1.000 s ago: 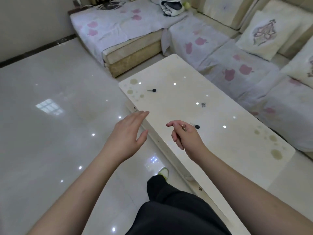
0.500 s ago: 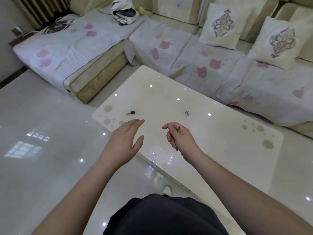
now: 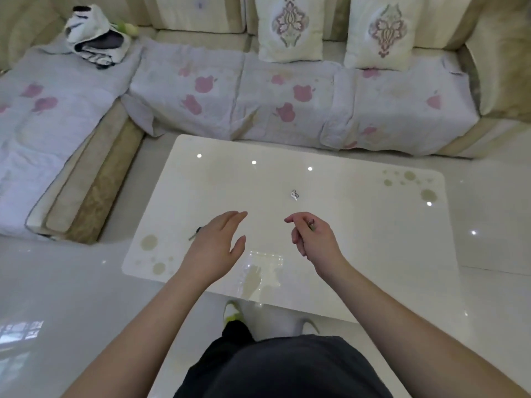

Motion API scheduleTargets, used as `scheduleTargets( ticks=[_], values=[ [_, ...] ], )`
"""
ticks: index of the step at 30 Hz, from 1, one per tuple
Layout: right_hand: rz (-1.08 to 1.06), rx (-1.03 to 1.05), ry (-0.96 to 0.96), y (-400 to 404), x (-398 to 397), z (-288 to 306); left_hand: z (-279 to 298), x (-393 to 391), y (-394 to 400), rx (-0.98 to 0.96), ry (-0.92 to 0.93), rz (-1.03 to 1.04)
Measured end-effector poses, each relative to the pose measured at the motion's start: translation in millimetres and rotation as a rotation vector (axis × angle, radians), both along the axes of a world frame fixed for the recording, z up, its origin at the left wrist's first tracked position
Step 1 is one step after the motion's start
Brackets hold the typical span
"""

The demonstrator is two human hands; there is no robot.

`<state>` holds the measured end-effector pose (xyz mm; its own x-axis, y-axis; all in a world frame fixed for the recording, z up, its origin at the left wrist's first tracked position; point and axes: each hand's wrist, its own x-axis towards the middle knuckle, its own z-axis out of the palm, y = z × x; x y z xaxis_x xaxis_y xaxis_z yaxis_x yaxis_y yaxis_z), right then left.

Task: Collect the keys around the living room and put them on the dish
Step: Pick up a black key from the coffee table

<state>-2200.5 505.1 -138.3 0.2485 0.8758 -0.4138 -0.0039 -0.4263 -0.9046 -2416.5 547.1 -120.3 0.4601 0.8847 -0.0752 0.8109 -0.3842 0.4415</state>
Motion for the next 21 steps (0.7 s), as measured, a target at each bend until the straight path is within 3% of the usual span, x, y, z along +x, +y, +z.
scheduleTargets(
  ticks=[4, 9, 21],
  values=[
    [-0.232, 0.003, 0.016, 13, -33, -15, -10, -31, 40, 0.016, -0.011, -0.094],
    [-0.305, -0.040, 0.003, 19, -46, -33, -29, -36, 75, 0.002, -0.029, -0.157],
    [-0.493, -0.115, 0.016, 13, -4, -115, -108, 48, 87, -0.068, -0.030, -0.276]
  ],
)
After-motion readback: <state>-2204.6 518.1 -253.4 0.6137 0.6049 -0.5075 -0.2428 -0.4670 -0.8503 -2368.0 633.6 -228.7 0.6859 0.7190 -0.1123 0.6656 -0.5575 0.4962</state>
